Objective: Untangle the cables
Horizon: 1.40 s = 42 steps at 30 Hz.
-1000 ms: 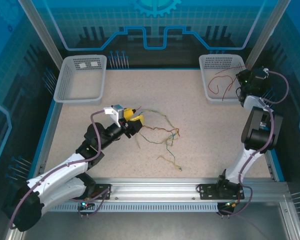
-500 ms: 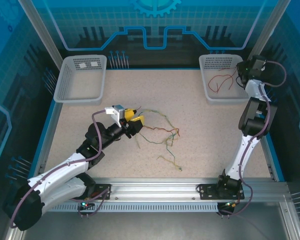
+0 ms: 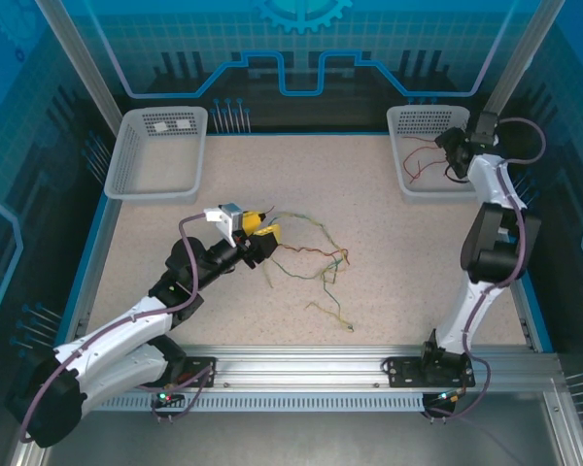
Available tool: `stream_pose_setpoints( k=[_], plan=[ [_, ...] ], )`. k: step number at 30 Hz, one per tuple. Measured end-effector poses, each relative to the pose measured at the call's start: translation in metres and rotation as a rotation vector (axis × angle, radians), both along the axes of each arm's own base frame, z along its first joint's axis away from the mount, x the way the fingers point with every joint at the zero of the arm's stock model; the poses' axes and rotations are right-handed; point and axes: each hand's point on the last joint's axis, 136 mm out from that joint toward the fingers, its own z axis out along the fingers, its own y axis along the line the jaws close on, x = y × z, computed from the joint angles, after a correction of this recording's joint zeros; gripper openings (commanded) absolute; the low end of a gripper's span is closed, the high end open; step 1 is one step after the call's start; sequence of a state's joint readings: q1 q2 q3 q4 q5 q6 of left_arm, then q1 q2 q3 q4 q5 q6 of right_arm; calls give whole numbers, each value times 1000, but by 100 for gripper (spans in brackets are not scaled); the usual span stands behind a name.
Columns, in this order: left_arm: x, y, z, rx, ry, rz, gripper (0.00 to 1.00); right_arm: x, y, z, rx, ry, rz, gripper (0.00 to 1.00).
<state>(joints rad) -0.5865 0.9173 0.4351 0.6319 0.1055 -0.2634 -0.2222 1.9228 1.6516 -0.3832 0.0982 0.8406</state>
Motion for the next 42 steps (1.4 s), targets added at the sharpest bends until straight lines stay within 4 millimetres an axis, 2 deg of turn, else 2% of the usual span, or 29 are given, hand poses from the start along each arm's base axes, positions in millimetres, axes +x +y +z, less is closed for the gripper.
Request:
stream_pose_setpoints(
  k=[3,7,9,11,13,15,16,20,22,24,26,29,35,42],
  plan=[
    [2,-1,-3,4,10,4,60,-33,15,39,-55,-38,29,79],
    [18,-3,-20,42,113,37,59,-70,37,74,-139,-90,109,79],
    [31,-5,-27,59,184,57,60,-86,64,85,-183,-117,198,79],
    [41,-5,-36,66,239,77,60,-103,104,89,-208,-155,332,78],
    [47,-2,-50,79,293,97,60,-122,145,87,-213,-198,476,77],
    [50,-3,-68,104,345,102,62,-145,193,76,-198,-225,654,76],
    [51,-4,-76,121,372,102,63,-152,210,70,-199,-225,724,75],
    [55,-14,-102,215,464,84,64,-182,290,32,-221,-171,1057,68],
    [56,-23,-108,256,491,66,64,-194,313,8,-206,-122,1164,64],
    [55,-31,-114,291,508,45,61,-202,322,-21,-186,-47,1216,63],
    [52,-35,-123,319,530,33,58,-207,318,-51,-178,38,1217,63],
    [50,-32,-138,352,573,54,56,-213,309,-74,-197,114,1199,62],
    [61,-10,-158,414,648,188,53,-200,311,-82,-259,142,1184,60],
    [90,19,-176,443,725,317,54,-184,309,-73,-313,101,1135,61]
  ],
)
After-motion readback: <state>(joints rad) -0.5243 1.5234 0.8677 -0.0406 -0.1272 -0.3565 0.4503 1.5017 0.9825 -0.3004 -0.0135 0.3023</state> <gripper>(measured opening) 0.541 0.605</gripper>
